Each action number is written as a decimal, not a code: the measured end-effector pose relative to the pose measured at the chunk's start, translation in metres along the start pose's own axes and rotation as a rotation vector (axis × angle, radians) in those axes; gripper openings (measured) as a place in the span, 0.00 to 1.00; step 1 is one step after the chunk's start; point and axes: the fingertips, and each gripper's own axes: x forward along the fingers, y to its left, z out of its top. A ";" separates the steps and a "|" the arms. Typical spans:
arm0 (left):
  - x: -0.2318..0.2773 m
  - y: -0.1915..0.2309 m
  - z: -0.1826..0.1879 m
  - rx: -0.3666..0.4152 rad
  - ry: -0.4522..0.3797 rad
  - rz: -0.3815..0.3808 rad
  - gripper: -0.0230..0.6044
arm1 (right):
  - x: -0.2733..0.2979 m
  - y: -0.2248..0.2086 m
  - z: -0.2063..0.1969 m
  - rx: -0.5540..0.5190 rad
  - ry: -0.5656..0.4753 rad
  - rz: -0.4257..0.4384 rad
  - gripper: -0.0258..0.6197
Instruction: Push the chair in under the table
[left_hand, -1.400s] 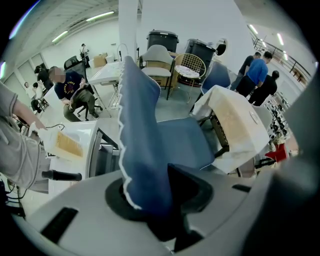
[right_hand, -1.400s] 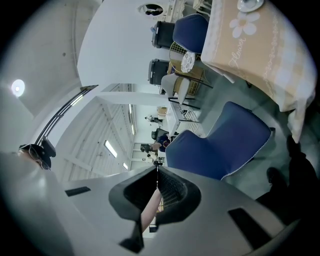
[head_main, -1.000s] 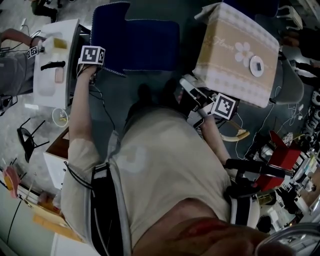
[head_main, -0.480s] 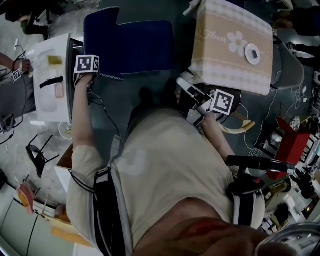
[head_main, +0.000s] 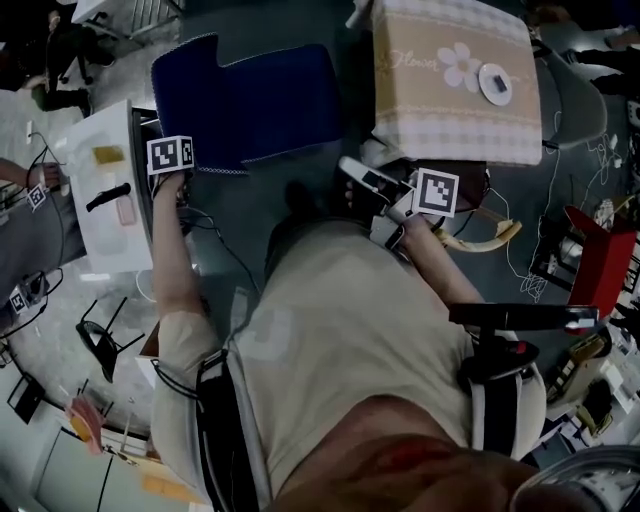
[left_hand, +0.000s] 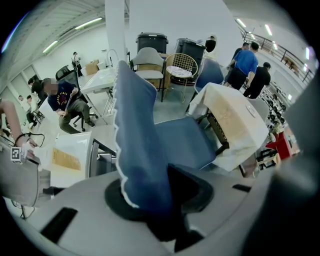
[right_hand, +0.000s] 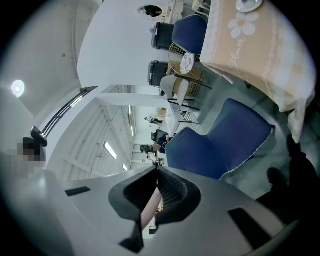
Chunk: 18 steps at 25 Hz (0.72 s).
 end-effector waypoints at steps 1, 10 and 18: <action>0.000 0.000 0.000 0.000 0.001 0.002 0.23 | -0.002 0.000 0.000 0.001 -0.005 0.000 0.06; 0.002 0.000 -0.001 -0.020 0.004 0.006 0.23 | -0.010 -0.006 0.004 0.016 -0.024 -0.008 0.06; 0.006 -0.021 0.011 0.007 -0.018 -0.019 0.23 | -0.013 -0.005 0.008 0.023 -0.035 -0.013 0.06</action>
